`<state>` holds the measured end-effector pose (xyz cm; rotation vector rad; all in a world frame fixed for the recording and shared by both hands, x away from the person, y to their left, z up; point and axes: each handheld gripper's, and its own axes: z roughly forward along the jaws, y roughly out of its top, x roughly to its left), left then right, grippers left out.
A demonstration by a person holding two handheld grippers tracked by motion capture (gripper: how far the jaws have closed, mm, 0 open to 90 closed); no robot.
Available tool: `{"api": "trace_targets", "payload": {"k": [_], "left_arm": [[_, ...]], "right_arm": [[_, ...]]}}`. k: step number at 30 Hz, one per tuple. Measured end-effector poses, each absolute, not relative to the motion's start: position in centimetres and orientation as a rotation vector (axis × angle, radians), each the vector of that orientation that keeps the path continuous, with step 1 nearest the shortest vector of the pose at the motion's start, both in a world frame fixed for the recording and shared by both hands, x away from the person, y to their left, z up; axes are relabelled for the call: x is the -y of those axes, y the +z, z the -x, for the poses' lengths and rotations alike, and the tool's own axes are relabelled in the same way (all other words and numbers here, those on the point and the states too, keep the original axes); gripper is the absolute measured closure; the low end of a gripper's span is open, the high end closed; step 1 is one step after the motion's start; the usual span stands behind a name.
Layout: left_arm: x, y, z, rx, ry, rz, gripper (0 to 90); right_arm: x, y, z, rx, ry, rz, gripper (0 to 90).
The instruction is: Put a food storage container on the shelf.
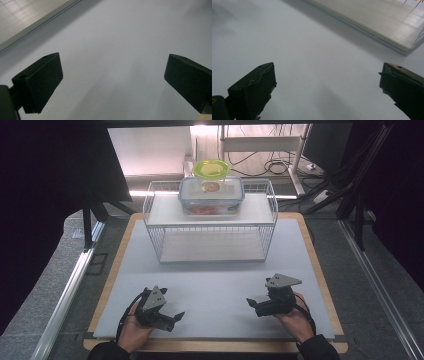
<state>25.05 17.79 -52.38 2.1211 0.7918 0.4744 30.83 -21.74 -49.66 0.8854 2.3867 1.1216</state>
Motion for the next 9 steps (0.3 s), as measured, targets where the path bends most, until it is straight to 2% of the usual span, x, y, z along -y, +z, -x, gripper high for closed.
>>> {"api": "trace_targets", "payload": {"k": [9], "left_arm": [[-17.83,-52.40,-25.14,-0.796,0.469,-2.112,1.4]], "right_arm": [[21.89,-50.49,-30.96,-2.416,1.077,-0.912,1.1]]}}
